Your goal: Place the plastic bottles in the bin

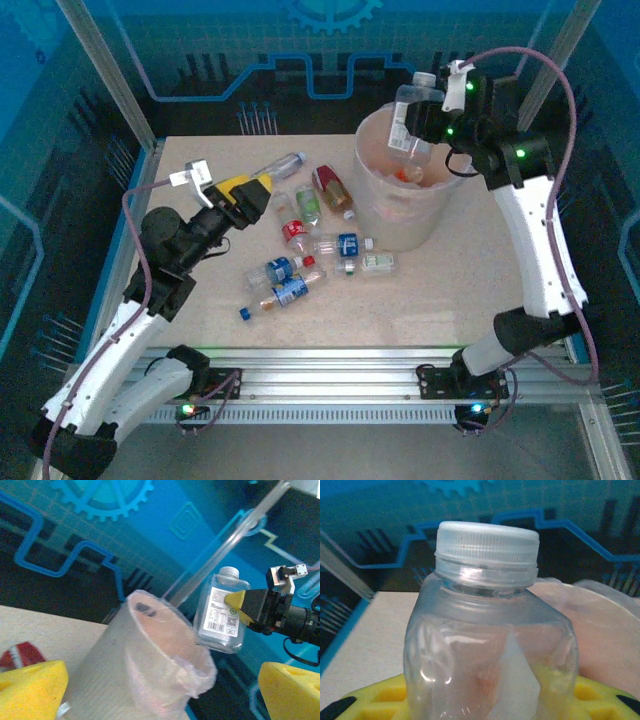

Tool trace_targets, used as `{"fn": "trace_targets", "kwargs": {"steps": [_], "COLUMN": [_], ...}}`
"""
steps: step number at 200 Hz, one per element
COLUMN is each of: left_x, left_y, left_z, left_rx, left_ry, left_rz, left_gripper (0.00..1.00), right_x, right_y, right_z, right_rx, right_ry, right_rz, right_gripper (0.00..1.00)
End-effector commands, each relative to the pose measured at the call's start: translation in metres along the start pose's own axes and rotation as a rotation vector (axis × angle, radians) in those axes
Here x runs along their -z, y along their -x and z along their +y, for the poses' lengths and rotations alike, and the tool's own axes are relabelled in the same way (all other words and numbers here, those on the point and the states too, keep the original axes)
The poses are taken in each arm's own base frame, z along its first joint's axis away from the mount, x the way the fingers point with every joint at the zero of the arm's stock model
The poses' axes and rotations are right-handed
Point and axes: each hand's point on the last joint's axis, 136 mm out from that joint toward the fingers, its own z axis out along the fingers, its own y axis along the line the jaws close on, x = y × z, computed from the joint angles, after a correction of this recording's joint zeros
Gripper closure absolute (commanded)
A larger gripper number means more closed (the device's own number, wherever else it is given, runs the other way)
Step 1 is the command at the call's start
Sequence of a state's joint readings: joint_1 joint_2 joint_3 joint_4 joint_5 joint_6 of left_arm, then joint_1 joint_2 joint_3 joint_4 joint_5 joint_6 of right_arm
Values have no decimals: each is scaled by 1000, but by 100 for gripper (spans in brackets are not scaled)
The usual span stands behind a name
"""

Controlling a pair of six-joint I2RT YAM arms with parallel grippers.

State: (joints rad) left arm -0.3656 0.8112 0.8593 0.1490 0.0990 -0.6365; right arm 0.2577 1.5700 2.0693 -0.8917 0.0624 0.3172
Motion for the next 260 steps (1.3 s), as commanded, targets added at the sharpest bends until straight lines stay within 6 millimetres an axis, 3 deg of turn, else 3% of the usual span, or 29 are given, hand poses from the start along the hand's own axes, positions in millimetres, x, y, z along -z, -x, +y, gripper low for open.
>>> {"fn": "trace_targets", "kwargs": {"steps": [1,58,118,174,206,230,260], "left_x": [7,9,9,6,8,12,20], "left_y": [-14,-27,-37,-45,-53,-62,-75], "left_z": [36,56,72,81,87,93,96], "left_rx": [-58,-60,-63,-74,-90,-105,-129], "left_ry": [164,245,313,346,374,402,411], "left_rz": [37,73,108,148,194,241,318], "left_gripper": [1,1,1,1,1,1,1], "right_x": [-23,-72,-108,-133,-144,-148,-144], "right_y": [-31,-70,-118,-146,-157,-163,-154], "right_z": [-23,-46,-52,-63,-69,-74,-71], "right_rx": [-16,-8,0,14,23,16,14], "right_ry": [-109,-247,-298,-348,-365,-369,-342], "right_rz": [147,328,487,574,608,628,606], "right_gripper": [76,77,77,73,66,54,39]}}
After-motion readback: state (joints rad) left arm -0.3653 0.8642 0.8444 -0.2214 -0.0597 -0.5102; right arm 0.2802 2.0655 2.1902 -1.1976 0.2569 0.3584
